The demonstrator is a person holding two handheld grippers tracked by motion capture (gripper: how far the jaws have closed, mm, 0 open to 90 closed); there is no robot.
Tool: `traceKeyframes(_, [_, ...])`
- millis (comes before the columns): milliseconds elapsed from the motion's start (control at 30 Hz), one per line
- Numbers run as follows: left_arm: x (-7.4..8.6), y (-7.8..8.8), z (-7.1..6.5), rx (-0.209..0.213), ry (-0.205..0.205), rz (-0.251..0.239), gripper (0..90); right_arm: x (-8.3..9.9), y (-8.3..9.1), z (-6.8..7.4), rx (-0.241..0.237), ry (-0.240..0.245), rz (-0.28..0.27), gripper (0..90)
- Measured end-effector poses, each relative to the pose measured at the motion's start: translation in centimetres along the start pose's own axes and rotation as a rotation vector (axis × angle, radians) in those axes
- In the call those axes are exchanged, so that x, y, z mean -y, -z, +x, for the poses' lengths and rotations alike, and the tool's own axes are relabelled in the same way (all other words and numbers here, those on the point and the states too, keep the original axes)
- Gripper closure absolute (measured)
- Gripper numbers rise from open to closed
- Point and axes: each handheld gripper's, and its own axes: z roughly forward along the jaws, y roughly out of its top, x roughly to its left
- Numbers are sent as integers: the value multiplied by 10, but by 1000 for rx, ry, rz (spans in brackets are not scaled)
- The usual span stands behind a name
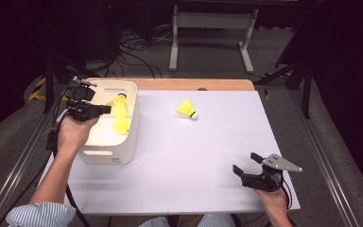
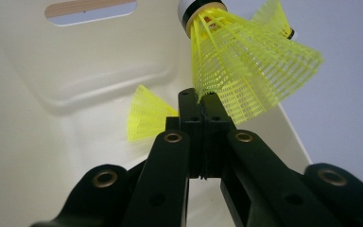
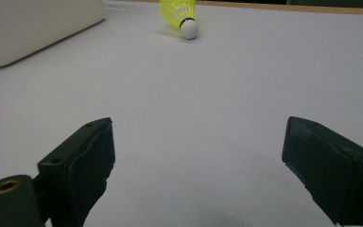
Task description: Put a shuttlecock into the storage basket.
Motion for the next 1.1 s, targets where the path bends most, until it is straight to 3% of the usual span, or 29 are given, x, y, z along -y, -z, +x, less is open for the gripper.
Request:
traceKeyframes(667, [-3,-24,12,-33,51,44,899,0,1,0,0,-1,-7,108])
traceKeyframes(1100, [-3,-38,15,-60,60,79,896,0,0,0,-7,5,3,108])
